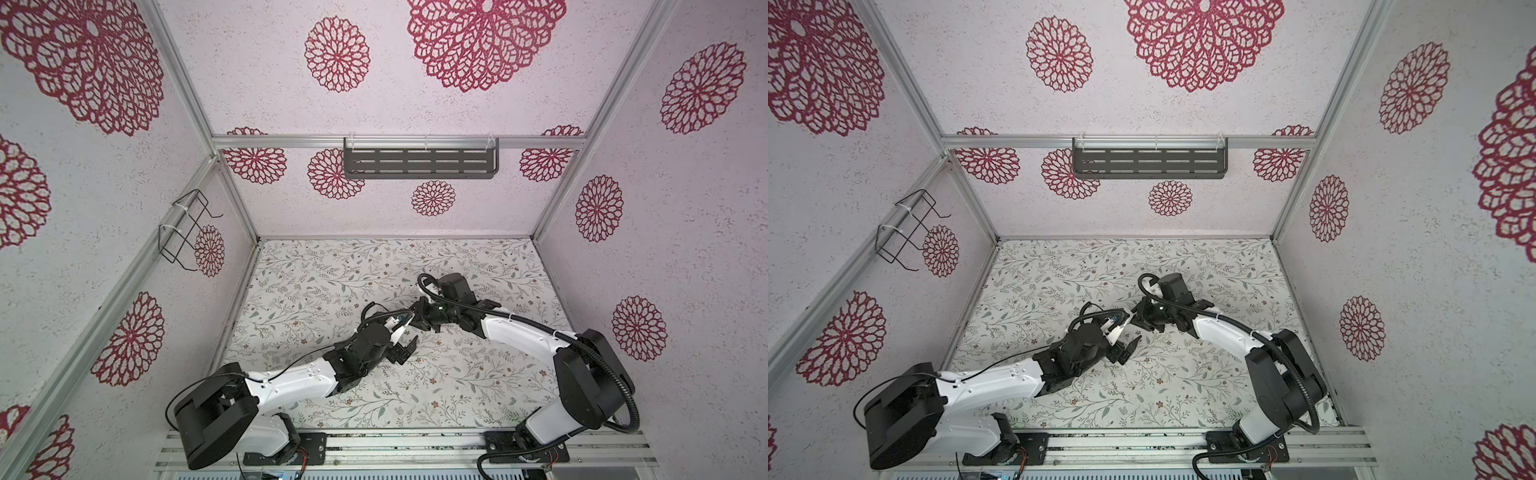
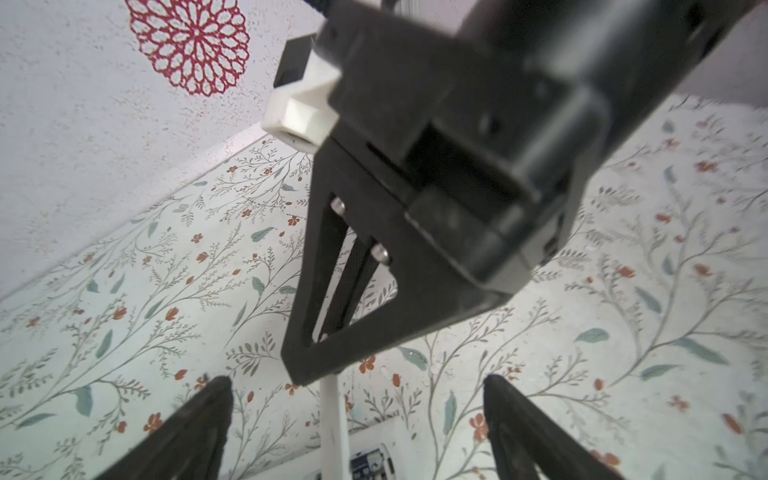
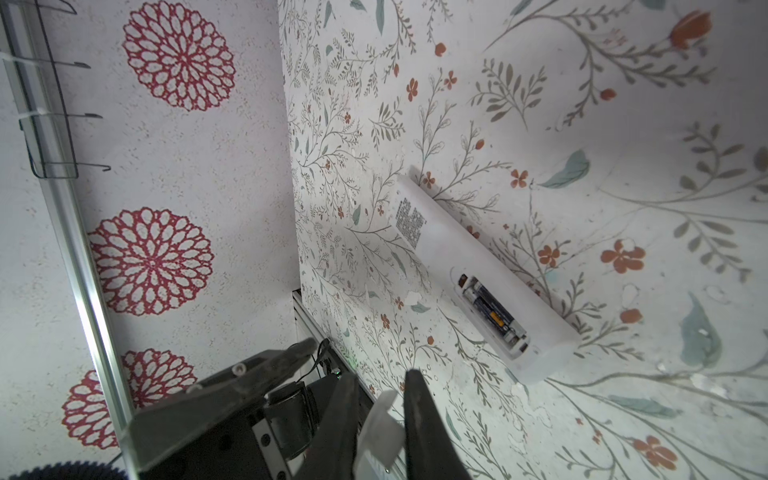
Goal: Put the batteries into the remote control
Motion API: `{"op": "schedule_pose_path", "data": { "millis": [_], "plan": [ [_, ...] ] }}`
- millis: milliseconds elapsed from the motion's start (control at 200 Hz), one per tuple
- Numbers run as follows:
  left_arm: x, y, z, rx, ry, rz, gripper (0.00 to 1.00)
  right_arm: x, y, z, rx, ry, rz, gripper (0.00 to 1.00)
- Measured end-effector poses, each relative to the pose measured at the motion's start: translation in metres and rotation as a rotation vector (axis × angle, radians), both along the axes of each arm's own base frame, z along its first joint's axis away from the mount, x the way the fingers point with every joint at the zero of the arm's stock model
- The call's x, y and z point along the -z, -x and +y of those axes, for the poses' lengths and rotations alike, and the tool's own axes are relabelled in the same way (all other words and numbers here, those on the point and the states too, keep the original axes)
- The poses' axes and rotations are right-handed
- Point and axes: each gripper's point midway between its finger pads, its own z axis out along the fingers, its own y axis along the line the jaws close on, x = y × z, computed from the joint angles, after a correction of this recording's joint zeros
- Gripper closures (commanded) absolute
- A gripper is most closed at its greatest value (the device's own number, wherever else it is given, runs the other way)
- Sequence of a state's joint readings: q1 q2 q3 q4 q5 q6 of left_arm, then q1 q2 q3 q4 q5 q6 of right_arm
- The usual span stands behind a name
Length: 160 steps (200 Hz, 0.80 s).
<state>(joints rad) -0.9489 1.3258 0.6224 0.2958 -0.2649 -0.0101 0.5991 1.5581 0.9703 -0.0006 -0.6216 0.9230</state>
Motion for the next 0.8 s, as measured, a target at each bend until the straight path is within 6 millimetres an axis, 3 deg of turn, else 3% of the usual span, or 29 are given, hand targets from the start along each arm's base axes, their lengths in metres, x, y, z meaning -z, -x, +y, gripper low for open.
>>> {"op": "schedule_pose_path", "data": {
  "millis": [140,270,365,545,800],
  "plan": [
    [-0.032,0.005,0.005,0.069,0.116,0.077,0.03,-0.007,-0.011,-0.005,-0.053,-0.008,-0.135,0.80],
    [-0.050,0.003,0.017,0.130,0.231,0.187,0.03,-0.016,-0.016,-0.012,-0.117,-0.055,-0.287,0.79],
    [-0.051,0.012,0.019,0.190,0.275,0.271,0.03,-0.024,-0.012,-0.014,-0.182,-0.084,-0.377,0.78],
    [-0.049,0.038,0.006,0.349,0.345,0.423,0.03,-0.062,0.008,-0.002,-0.360,-0.248,-0.551,0.80],
    [-0.048,0.041,-0.001,0.394,0.365,0.504,0.03,-0.100,0.042,0.001,-0.548,-0.458,-0.662,0.82]
  ]
}}
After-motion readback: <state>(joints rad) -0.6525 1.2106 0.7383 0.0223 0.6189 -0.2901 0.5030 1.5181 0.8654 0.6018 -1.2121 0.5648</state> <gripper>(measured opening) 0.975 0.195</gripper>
